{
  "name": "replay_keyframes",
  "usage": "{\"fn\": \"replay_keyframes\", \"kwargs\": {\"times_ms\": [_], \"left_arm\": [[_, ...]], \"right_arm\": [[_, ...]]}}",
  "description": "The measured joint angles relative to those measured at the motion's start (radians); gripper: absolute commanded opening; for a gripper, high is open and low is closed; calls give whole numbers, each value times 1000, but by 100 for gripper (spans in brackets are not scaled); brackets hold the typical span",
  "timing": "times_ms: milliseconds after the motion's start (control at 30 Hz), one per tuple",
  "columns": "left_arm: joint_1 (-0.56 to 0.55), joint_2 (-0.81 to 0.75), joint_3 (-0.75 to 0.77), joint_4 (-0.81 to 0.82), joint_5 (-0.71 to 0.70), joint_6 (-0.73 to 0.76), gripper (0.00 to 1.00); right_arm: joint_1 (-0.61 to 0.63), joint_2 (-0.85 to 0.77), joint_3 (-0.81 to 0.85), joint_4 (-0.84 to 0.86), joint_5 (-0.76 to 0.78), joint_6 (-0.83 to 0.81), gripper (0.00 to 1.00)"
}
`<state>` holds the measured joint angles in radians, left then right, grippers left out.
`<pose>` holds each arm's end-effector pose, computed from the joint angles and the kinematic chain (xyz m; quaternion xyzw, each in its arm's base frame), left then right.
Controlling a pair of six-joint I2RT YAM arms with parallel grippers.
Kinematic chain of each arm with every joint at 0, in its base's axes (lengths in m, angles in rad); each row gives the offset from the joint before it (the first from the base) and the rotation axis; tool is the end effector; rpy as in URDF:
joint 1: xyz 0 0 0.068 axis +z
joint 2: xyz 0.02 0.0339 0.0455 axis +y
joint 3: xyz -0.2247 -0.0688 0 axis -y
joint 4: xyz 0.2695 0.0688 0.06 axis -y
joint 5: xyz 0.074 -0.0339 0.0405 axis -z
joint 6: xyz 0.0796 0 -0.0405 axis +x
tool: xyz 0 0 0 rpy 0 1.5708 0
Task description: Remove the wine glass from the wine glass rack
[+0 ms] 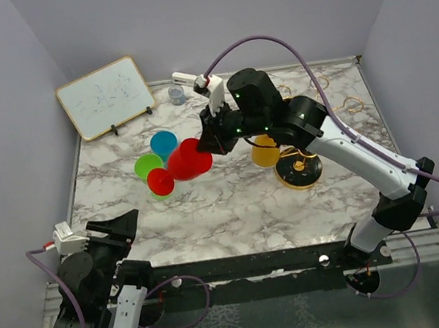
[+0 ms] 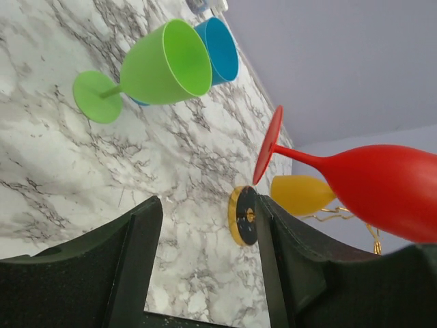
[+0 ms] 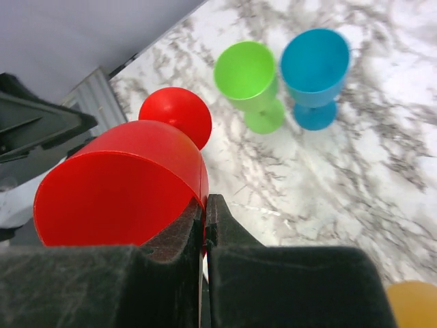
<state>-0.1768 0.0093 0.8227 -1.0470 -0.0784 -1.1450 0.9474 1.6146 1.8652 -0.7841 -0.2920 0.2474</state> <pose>0.0858 -0.0090 0.3171 -0.3864 0.6827 -0.3559 0.5079 0.2181 0.3425 0.3865 -0.3624 0.7824 0.3803 0.3344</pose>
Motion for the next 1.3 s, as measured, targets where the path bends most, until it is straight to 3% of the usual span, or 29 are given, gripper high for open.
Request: {"fn": "replay_keyframes", "kwargs": {"times_ms": [267,500,800,1300], "left_arm": [[0,10,26,13,-89,87,57],[0,119,3,130,-143,257,57],[0,327,-38,267,-198,436,57],[0,305,-91,368,-240,507,57]], "right_arm": [[-2,-24,113,-110,278,-30,1],[-2,143,229,-246,421,-35,1],[-3,270,334,-380,479,-44,1],[-50,529,378,-346,477,-53,2]]}}
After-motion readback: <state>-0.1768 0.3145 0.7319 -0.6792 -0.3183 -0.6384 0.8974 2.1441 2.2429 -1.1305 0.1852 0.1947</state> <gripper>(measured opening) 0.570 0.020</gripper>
